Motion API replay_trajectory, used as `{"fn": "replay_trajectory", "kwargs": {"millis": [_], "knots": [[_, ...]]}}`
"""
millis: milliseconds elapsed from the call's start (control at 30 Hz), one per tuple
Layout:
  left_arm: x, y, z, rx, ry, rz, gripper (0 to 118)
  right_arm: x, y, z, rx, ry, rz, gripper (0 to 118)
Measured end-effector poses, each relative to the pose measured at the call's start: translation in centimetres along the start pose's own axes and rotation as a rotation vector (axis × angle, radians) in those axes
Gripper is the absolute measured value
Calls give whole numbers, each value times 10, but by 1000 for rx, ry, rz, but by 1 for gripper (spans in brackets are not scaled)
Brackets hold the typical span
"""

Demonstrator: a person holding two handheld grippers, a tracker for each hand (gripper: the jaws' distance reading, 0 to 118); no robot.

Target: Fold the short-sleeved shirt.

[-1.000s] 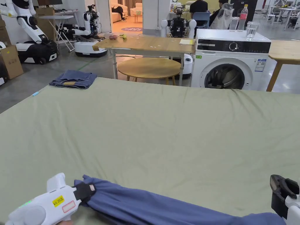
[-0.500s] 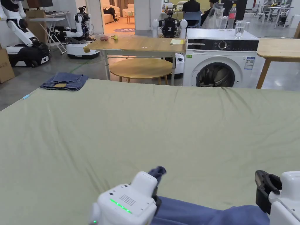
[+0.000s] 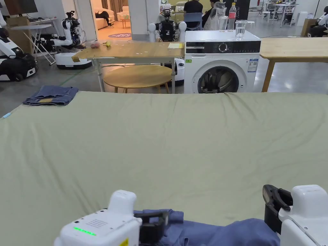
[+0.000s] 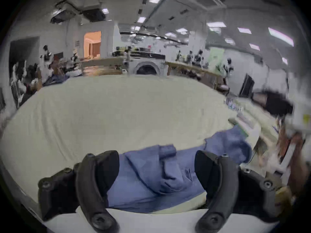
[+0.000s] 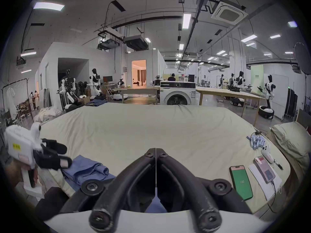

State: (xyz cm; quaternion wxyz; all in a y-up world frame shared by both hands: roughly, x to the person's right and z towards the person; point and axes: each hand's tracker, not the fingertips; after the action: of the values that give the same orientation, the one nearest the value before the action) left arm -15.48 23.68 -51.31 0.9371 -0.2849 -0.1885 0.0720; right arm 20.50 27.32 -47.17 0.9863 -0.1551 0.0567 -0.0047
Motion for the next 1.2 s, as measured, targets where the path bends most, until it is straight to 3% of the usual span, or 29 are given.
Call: {"fn": "replay_trajectory", "kwargs": {"millis": [33,67,133,167,233,333,533,767,900,933,1000,1033,1100,1200], "knots": [[-10,3,-1,-13,17,65,92,0,-1,0,1,2,-5,0],[-21,5,-6,-36,10,130,75,0,-1,0,1,2,-10,0],[-32,-1,-20,-95,-14,166,23,1,-3,0,-4,4,-21,0],[-30,-4,-33,-130,-1,156,23,1,-5,-1,-8,6,-25,0],[-30,-15,-52,-201,-21,157,10,2,-7,-1,-15,7,-29,0],[-16,-31,-78,-275,-160,231,9,3,-9,-1,-24,3,-26,0],[23,-49,-104,-324,-157,165,9,6,-9,1,-31,-6,-25,0],[-23,-18,-26,-73,-75,257,7,3,-12,0,-39,2,-8,0],[-90,-28,-2,-17,-17,479,7,-4,-15,-7,-48,23,-19,0],[-104,-33,2,-26,0,511,17,-7,-15,-7,-49,29,-18,0],[-130,-44,2,-58,-24,591,94,-11,-17,-8,-51,44,-15,0],[-138,-50,1,-82,-61,631,112,-13,-18,-8,-52,46,-12,0],[-146,-65,-5,-66,-153,753,114,-16,-19,-9,-57,53,-8,0],[-156,-96,-37,-98,-440,1039,114,-16,-20,-12,-66,52,-13,0]]}}
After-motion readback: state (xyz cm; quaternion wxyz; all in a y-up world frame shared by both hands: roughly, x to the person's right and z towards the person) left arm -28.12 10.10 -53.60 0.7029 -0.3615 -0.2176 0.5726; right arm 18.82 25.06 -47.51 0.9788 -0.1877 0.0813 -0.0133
